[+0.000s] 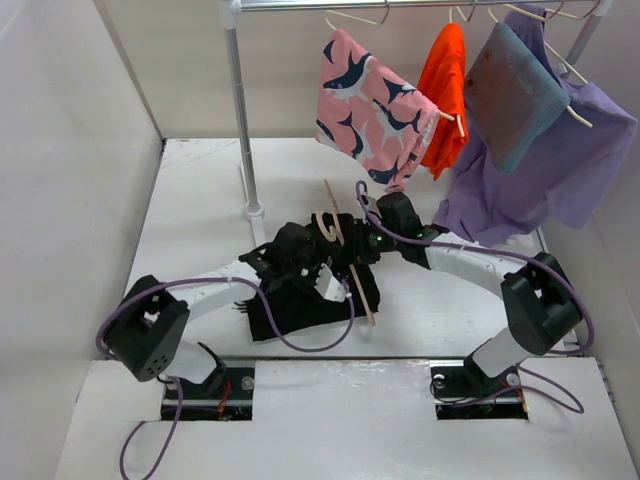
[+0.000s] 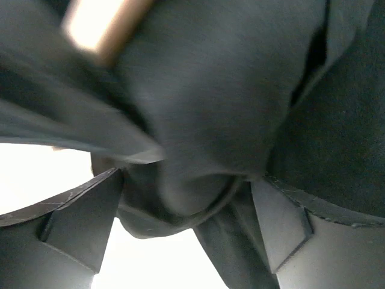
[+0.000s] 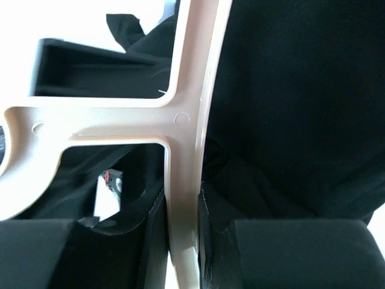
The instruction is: Place the trousers on the hanger
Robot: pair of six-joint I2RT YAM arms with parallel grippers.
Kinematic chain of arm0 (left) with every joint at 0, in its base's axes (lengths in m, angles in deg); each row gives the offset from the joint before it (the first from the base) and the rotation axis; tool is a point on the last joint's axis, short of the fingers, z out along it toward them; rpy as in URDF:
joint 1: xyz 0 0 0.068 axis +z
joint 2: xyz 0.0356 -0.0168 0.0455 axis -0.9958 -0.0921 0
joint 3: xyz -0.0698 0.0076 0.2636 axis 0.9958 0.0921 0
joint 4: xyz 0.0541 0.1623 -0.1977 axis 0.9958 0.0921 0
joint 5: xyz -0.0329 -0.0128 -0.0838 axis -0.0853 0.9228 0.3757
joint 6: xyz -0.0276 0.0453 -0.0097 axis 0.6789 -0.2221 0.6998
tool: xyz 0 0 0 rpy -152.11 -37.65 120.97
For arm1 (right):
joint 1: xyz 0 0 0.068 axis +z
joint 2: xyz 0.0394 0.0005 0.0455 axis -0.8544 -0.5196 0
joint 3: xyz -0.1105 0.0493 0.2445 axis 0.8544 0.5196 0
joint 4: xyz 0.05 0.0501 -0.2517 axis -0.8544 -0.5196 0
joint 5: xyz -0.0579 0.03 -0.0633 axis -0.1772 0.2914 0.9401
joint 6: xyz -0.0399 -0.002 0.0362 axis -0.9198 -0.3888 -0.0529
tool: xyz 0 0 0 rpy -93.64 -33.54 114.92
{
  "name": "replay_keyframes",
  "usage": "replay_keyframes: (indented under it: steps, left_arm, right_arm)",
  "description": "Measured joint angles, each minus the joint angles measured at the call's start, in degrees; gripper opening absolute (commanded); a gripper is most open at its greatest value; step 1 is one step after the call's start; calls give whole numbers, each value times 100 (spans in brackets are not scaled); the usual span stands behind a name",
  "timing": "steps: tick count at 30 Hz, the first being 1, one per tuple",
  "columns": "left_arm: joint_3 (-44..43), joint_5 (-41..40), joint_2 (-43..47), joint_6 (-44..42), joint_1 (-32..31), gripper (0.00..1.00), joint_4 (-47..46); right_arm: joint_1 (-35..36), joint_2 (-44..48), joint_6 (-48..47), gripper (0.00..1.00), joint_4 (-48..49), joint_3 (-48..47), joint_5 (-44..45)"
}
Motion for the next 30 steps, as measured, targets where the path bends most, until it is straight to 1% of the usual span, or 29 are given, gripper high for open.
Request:
replay_keyframes:
  steps: [1, 2, 3, 4, 5, 6, 11, 12, 17, 19, 20, 23, 26, 30]
  left_arm:
    - [-7, -63, -116, -22, 0, 79, -2]
    - [-7, -96, -201, -44, 0, 71, 2]
    - [-7, -118, -271, -68, 0, 45, 15]
    - [-7, -131, -319, -85, 4, 28, 26]
    - [-7, -155, -337, -127, 0, 5, 42]
    - [-4, -162, -334, -151, -9, 0, 63]
    - [-7, -162, -144, -70, -66, 0, 260]
    - [-7, -144, -20, -42, -59, 0, 323]
    - [-7, -118, 907, -74, 90, 0, 761]
    - [-7, -118, 1263, -92, 184, 0, 951]
    - [-7, -118, 1410, -92, 225, 0, 1045]
    - [-7, -120, 1663, -39, 321, 0, 1226]
    - [-7, -118, 1698, 101, 393, 0, 1333]
    - [-114, -70, 1740, 330, 428, 0, 1432]
  right_arm:
    - [-15, 13, -2, 0, -2, 11, -7]
    - [-22, 24, -2, 0, 0, 15, -20]
    - [-26, 35, -2, 0, 0, 15, -37]
    - [-26, 50, -2, 0, 2, 17, -52]
    - [-31, 70, -2, 0, 4, 24, -63]
    - [-39, 103, -4, 0, 11, 50, -85]
    - [-229, 367, 72, 3, 31, 262, -153]
    - [-310, 420, 129, 4, 35, 310, -162]
    - [-756, 599, 365, 4, 98, 485, -245]
    - [-949, 634, 422, 2, 136, 562, -188]
    - [-1071, 632, 450, 0, 142, 614, -162]
    - [-1281, 632, 546, 0, 149, 780, -105]
    - [-1327, 632, 603, 0, 79, 859, -35]
    - [-1123, 619, 599, 0, 61, 859, 179]
